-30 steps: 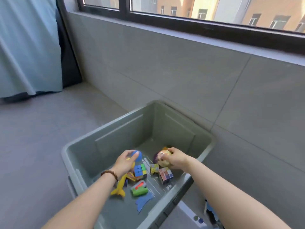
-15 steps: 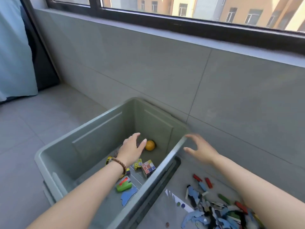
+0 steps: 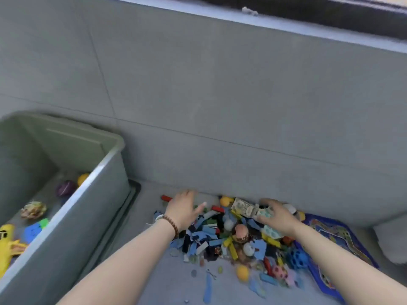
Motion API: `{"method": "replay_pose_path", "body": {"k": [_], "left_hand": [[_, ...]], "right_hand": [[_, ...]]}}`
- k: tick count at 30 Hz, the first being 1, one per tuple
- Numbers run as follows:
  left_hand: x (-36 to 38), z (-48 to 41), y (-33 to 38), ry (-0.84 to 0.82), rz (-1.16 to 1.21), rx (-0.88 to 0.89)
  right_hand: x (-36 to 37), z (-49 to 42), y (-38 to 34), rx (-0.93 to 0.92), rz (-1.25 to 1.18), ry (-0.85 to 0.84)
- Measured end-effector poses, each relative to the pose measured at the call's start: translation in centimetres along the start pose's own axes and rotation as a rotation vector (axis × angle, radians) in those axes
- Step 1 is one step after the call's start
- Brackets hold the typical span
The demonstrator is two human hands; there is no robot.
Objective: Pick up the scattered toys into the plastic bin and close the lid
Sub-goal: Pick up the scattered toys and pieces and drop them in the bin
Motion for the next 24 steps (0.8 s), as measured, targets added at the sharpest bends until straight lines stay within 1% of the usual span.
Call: {"method": "replay_pose_path", "body": {"k": [3,5,7,11,13,16,20,24], "left_hand": [[5.4,-2.4,1.4,-0.108,0.039,0.036],[8.3,-3.8,2.1,-0.134,0.085,0.067],[10.8,-5.0,2.5,-0.148,0.129,0.091],[15.6,-6.9,3.1,-0.195,0.161,0.111],[17.5,-7.6,3.5,-0.214,0.186,0.124],[19.7,-8.3,4.1,-0.225,0.212,0.133],[20.9,-9.2,4.9,-0.215,0.176,0.144],[21.6,-9.7,4.9,-0.262,0.188,0.103]], "right_hand": [[3.1,-2.2,3.7,0.04,-0.042,-0.051],[5.6,-3.6,5.2,0.041,-0.084,-0.121],[7.5,-5.1,6.6,0.04,-0.117,-0.143],[8.4,-7.6,9.4,0.056,-0.276,-0.061],[7.9,-8.7,11.0,0.085,-0.393,0.0],[6.6,-9.7,12.6,0.082,-0.514,0.091],[4.7,-11.0,14.0,0.056,-0.565,0.197],[4.0,-11.8,14.7,0.056,-0.562,0.197]]}}
Point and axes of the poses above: each hand's wrist, its own z-axis away from the middle knuckle, its own x-axis out of the palm, y = z × x, the point moved 8 cm from there along -z, towards the middle knuckle, and after that the axes turned 13 degrees about x, right-handed, at the moved point
